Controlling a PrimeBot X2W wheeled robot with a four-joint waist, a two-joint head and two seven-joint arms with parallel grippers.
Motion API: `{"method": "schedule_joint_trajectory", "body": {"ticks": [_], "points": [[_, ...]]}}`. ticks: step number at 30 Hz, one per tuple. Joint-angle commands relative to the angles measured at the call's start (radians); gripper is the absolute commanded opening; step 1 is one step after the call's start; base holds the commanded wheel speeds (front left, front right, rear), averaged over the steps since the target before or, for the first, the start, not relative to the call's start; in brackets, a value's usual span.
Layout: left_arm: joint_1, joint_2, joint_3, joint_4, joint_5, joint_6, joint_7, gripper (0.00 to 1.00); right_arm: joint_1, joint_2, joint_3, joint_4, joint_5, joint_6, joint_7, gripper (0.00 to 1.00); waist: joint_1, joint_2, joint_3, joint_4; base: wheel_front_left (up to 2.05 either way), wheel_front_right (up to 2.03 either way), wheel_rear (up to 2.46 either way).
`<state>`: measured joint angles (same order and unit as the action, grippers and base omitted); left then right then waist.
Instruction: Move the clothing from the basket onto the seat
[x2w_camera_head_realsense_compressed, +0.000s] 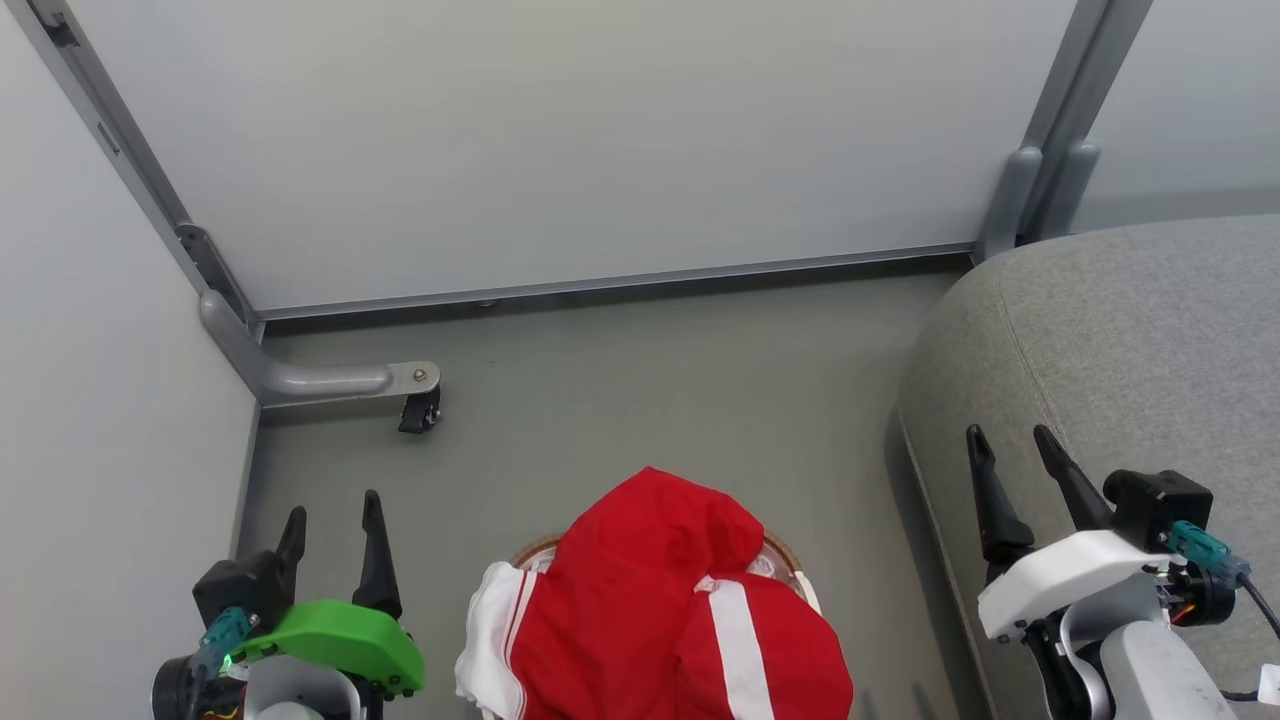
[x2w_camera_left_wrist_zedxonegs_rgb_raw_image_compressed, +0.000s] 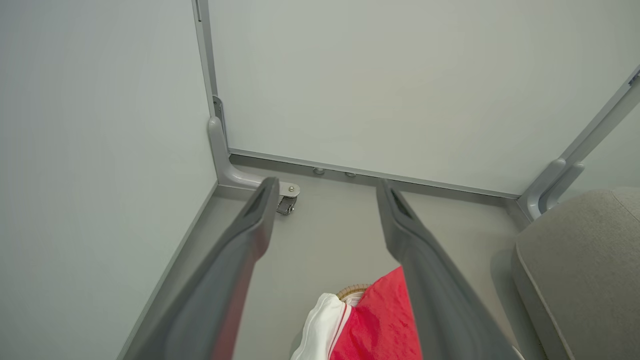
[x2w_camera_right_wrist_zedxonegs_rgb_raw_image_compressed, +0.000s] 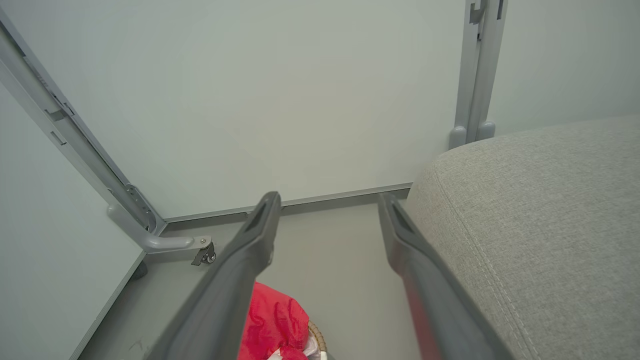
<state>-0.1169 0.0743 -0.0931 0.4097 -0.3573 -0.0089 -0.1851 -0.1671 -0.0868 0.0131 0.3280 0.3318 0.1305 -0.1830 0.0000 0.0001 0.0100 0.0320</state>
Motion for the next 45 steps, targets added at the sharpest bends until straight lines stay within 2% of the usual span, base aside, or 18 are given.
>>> {"method": "schedule_joint_trajectory", "body": {"ticks": [1,29,38,45], "points": [[-0.003,-0.002,-0.003,-0.002,0.029,0.004,-0.008,1.0,0.009,-0.001,-0.001,-0.002,-0.026,0.0,-0.01,1.0,0.0,-0.0001,0.0,0.0,0.0,0.0,0.0],[0.057,-0.023,-0.034,0.014,0.236,0.019,-0.066,1.0,0.042,0.019,0.018,0.011,-0.25,0.0,-0.068,1.0,0.0,-0.0001,0.007,-0.006,0.0,0.0,0.0],[-0.004,-0.022,-0.081,0.019,0.258,0.002,-0.083,1.0,-0.02,0.013,0.032,-0.02,-0.315,0.0,-0.085,1.0,0.0,-0.0001,0.119,-0.037,0.0,0.0,0.0],[-0.089,-0.022,-0.098,0.025,0.245,0.003,-0.079,1.0,-0.091,0.019,0.029,-0.061,-0.301,0.0,-0.084,1.0,0.0,-0.0001,0.245,-0.073,0.0,0.0,0.0]]}}
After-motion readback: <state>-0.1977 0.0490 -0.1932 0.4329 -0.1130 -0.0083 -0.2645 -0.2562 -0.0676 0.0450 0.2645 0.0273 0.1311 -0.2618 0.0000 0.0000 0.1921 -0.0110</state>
